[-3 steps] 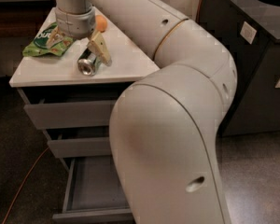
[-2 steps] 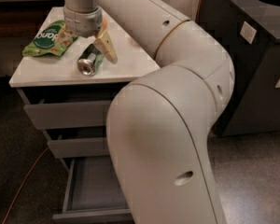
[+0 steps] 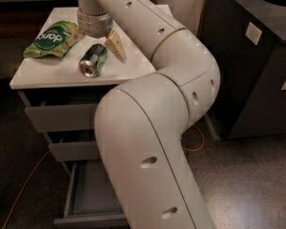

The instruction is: Place green can into bottom drawer

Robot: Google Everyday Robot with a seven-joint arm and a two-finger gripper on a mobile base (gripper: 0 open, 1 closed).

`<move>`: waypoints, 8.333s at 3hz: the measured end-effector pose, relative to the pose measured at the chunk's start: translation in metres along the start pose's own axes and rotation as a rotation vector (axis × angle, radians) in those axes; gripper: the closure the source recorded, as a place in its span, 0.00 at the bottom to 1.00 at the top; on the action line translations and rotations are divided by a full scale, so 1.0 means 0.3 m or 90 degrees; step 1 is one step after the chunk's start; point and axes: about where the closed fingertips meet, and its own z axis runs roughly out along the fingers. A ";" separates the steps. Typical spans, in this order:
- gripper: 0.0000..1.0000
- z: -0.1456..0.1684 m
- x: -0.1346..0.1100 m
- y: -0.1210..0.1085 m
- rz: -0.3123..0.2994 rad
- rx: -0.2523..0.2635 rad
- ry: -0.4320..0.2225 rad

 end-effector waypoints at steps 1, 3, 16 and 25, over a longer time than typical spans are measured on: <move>0.00 0.037 0.043 -0.010 0.003 0.001 0.003; 0.49 0.065 0.091 -0.019 0.008 -0.011 0.019; 1.00 0.614 -0.716 0.396 -0.124 0.005 -0.081; 1.00 1.715 -0.488 0.741 -0.224 0.070 -0.036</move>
Offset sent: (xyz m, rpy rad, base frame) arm 0.0185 -0.0317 -0.0085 -0.1366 0.1308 -0.0225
